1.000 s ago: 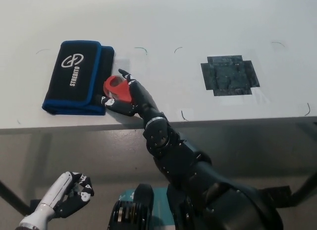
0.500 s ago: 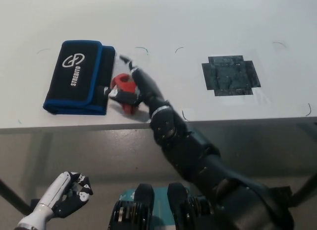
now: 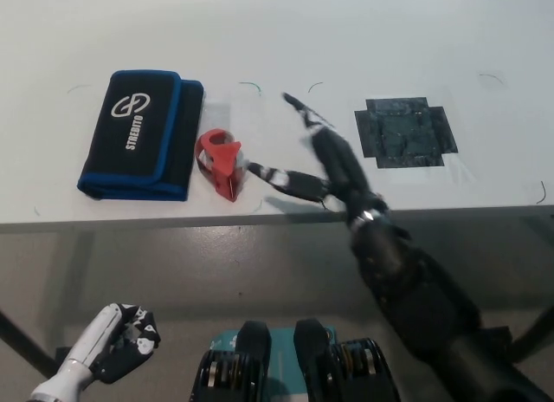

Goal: Use the right hand to move the tape on the right hand side to the notebook on the left hand side

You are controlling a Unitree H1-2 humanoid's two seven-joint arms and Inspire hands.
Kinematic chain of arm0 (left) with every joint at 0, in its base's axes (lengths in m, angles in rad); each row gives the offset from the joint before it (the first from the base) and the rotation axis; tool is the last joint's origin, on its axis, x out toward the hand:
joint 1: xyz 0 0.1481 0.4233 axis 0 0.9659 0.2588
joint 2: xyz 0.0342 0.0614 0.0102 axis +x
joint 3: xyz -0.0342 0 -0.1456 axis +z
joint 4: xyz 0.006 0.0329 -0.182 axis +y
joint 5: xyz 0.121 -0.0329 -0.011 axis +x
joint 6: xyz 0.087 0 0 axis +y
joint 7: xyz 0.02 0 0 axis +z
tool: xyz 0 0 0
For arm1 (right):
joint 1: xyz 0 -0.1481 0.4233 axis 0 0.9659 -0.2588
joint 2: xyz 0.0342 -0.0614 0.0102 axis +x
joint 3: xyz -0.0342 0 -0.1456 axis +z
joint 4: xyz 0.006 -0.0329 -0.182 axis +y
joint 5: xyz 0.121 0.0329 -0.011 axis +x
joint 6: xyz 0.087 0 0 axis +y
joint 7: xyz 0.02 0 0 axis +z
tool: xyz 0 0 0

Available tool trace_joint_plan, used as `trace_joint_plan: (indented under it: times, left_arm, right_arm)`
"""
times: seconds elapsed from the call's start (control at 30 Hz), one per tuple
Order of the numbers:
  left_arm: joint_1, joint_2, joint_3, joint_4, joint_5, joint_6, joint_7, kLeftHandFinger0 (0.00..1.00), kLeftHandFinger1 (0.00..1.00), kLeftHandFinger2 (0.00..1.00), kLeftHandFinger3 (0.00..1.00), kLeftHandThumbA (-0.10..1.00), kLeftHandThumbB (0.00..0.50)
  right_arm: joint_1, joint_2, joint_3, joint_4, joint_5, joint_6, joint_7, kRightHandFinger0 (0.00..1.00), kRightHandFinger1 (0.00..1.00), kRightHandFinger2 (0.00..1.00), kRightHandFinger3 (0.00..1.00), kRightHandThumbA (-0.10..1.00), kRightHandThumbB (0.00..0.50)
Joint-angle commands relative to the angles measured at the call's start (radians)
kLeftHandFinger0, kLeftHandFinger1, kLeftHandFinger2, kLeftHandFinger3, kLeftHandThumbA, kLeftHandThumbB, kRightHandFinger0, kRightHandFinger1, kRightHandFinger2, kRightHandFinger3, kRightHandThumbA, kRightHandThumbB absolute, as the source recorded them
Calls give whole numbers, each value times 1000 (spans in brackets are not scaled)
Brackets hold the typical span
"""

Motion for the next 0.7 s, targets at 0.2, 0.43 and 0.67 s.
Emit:
trace_joint_plan:
  times: [0.2,0.43,0.67]
  left_arm:
    - [-15,16,24,-13,-24,-16,-7,0,94,322,689,33,177]
    - [-35,30,22,1,-4,-38,1,0,109,339,678,60,176]
    - [-46,38,34,-3,-14,-25,-8,0,101,335,690,53,175]
  right_arm:
    - [290,-190,-63,-633,-16,105,134,1000,1000,1000,1000,909,500]
    - [523,-281,-119,-752,22,58,127,1000,1000,1000,1000,830,485]
    - [629,-287,-129,-681,7,-25,110,1000,1000,1000,1000,908,494]
